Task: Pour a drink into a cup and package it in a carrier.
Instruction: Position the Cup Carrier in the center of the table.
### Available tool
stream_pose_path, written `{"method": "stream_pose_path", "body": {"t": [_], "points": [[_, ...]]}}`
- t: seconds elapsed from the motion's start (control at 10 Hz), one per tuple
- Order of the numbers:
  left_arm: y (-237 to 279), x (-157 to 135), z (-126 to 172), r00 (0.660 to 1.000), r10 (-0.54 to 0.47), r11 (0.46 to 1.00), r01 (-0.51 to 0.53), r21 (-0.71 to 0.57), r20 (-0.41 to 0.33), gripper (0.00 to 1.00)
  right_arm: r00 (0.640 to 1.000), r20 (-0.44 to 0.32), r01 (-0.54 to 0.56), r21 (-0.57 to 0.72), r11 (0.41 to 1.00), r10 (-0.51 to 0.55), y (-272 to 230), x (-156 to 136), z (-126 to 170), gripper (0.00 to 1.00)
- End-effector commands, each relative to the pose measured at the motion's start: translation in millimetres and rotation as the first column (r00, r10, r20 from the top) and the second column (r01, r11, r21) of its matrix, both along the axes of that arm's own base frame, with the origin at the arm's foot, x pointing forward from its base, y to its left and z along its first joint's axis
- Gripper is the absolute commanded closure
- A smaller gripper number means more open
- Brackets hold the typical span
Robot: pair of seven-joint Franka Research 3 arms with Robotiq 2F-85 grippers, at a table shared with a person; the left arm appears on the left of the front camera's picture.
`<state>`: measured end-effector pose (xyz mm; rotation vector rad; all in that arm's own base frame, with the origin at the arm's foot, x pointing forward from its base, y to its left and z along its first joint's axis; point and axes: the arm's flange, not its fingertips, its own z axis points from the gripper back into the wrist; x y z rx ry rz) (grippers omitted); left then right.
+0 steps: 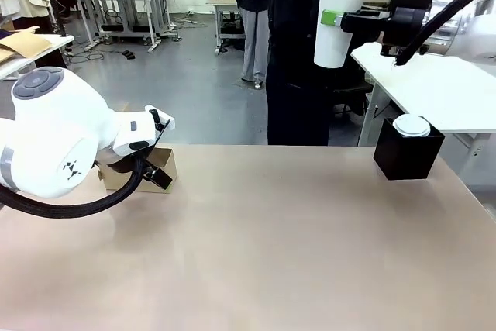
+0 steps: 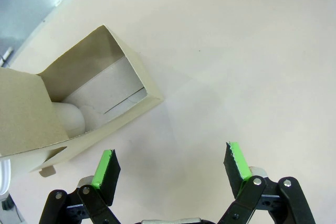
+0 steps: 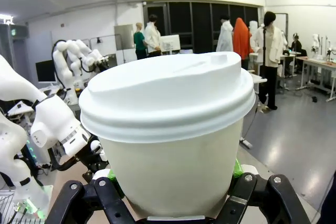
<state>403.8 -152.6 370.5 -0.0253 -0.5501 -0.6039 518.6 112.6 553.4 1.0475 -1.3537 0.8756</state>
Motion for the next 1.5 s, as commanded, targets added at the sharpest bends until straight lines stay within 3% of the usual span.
{"method": "stream_pose_path", "body": {"t": [0.0, 0.4, 0.5, 0.8, 1.0, 1.2, 1.4], "points": [[1, 0, 0, 1.0, 0.001, 1.0, -0.001, -0.002, -0.001, 0.0, 1.0, 0.021, -0.006, 0.002, 1.0, 0.006, 3, 2, 7, 0.2], [0, 0, 0, 1.0, 0.0, 1.0, 0.0, 0.0, 0.0, 0.0, 1.0, 0.021, -0.006, 0.002, 1.0, 0.006, 3, 2, 7, 0.2], [-1, -11, 20, 1.0, -0.001, 1.0, 0.0, 0.031, 0.032, 0.0, 1.0, 0.021, -0.006, 0.002, 1.0, 0.006, 3, 2, 7, 0.2], [-4, -34, 84, 0.994, 0.1, 0.995, -0.1, 0.018, 0.035, 0.0, 1.0, 0.021, -0.006, 0.002, 1.0, 0.006, 3, 2, 7, 0.2], [-1, -44, 143, 0.984, 0.176, 0.984, -0.177, -0.031, -0.015, 0.0, 1.0, 0.021, -0.006, 0.002, 1.0, 0.006, 3, 2, 7, 0.2], [9, -24, 186, 0.972, 0.232, 0.968, -0.234, -0.086, -0.036, 0.0, 1.0, 0.021, -0.006, 0.002, 1.0, 0.006, 3, 2, 7, 0.2], [24, 18, 205, 0.941, 0.324, 0.939, -0.332, -0.09, -0.095, 0.0, 1.0, 0.021, -0.006, 0.002, 1.0, 0.006, 3, 2, 7, 0.2]]}}
